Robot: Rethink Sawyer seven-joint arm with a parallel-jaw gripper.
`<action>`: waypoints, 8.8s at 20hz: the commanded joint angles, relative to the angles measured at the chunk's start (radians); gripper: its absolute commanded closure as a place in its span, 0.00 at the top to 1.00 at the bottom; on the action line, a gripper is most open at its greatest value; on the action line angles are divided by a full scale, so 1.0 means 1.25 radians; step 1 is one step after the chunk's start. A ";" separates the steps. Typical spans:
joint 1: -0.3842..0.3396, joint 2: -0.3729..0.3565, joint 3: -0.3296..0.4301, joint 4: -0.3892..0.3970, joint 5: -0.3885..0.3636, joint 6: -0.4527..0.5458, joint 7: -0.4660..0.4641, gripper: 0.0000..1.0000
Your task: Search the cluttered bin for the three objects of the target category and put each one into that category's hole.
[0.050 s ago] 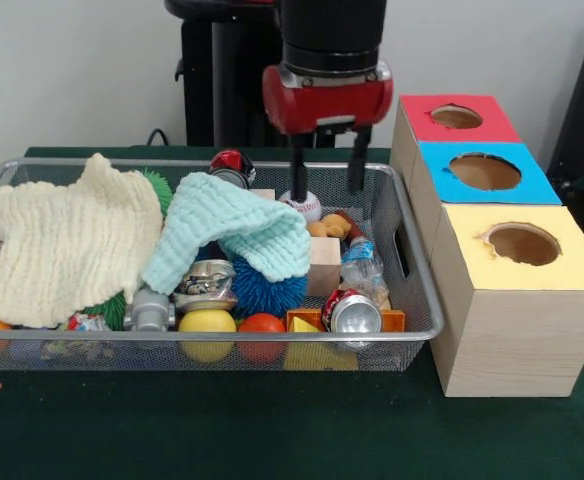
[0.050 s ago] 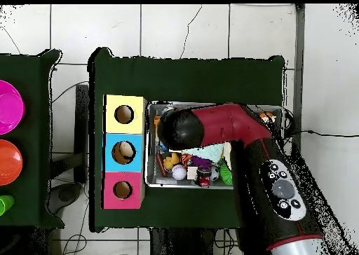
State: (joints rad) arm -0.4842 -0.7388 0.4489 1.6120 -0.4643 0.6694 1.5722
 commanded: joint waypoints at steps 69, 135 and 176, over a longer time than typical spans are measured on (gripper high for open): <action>0.142 0.290 -0.180 -0.041 -0.012 -0.147 0.044 1.00; 0.076 -0.091 -0.015 0.256 0.011 -0.325 0.107 0.00; 0.488 0.074 -0.379 0.138 0.099 -0.475 0.183 0.00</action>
State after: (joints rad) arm 0.1245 -0.8005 0.0448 1.8342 -0.3651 0.1643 1.5738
